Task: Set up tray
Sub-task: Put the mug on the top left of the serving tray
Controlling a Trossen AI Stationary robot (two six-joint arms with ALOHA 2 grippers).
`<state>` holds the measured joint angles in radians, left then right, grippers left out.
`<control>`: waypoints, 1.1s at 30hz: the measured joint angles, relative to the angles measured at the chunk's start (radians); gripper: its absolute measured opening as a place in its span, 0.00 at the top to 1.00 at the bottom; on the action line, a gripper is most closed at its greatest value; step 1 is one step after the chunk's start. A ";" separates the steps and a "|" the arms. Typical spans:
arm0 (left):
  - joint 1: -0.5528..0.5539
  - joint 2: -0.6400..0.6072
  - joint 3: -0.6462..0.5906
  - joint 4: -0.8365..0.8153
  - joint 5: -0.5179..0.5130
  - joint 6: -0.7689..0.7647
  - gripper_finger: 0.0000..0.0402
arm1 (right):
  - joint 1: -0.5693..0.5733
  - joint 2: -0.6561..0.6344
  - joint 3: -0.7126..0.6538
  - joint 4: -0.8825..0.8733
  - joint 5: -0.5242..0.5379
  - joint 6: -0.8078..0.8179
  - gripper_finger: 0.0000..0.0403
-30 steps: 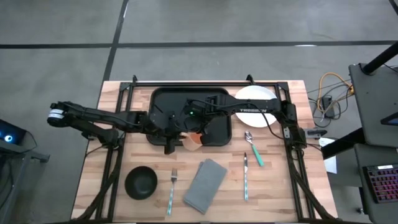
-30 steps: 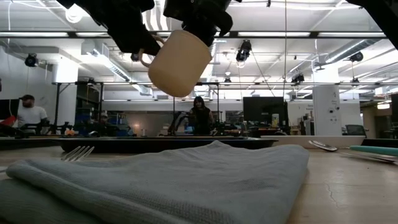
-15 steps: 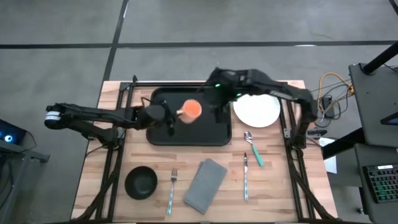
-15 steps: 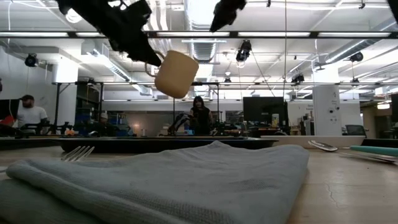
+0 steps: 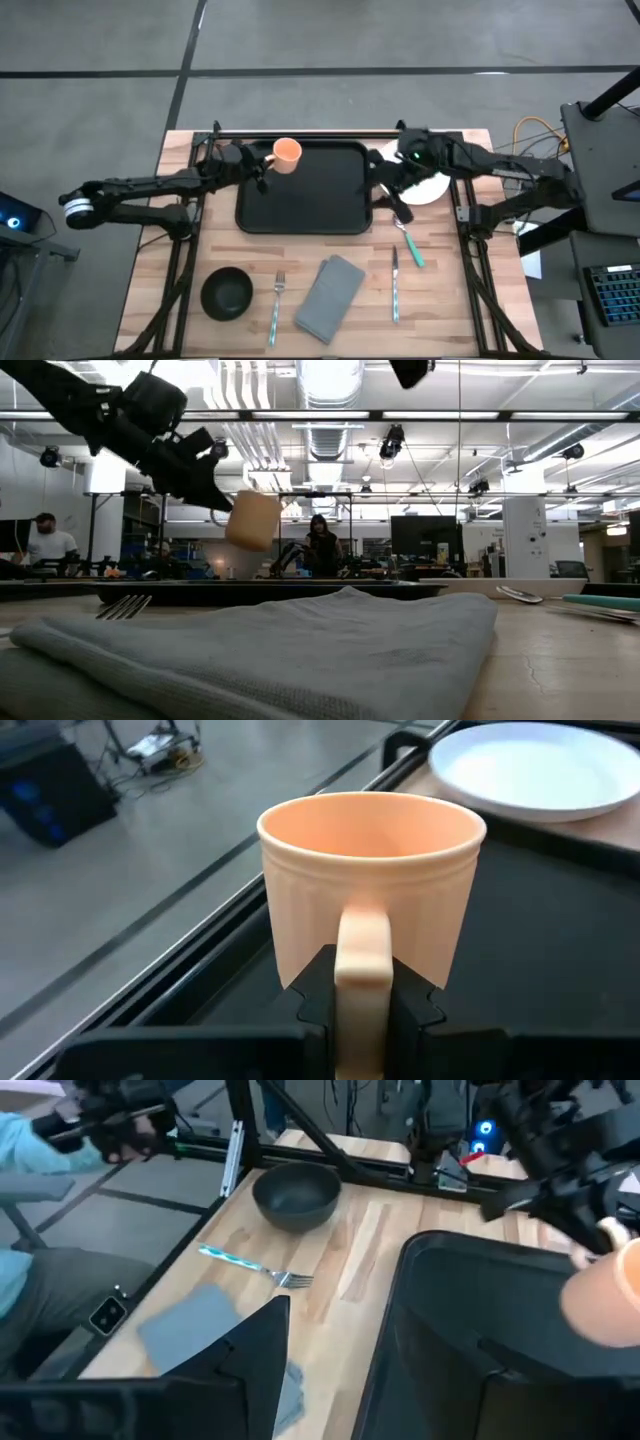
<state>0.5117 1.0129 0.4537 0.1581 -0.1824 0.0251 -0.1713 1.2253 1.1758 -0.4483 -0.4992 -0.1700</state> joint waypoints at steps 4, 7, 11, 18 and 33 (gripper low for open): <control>0.067 0.000 -0.032 0.016 0.006 -0.002 0.94 | 0.002 -0.104 -0.181 0.144 0.001 0.024 0.59; 0.108 0.000 -0.056 0.021 0.007 0.000 0.94 | 0.003 -0.164 -0.292 0.239 0.001 0.038 0.59; 0.164 0.000 -0.116 0.064 0.008 -0.011 0.94 | 0.014 -0.213 -0.406 0.356 0.000 0.081 0.59; 0.244 -0.005 -0.239 0.240 0.008 -0.017 0.94 | 0.041 -0.218 -0.517 0.460 0.010 0.165 0.60; 0.317 0.036 -0.309 0.350 0.007 0.007 0.94 | -0.047 -0.175 -0.601 0.170 0.785 0.353 0.56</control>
<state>0.8284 1.0494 0.1448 0.5078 -0.1755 0.0324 -0.2182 1.0501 0.5748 -0.2780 0.2862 0.1832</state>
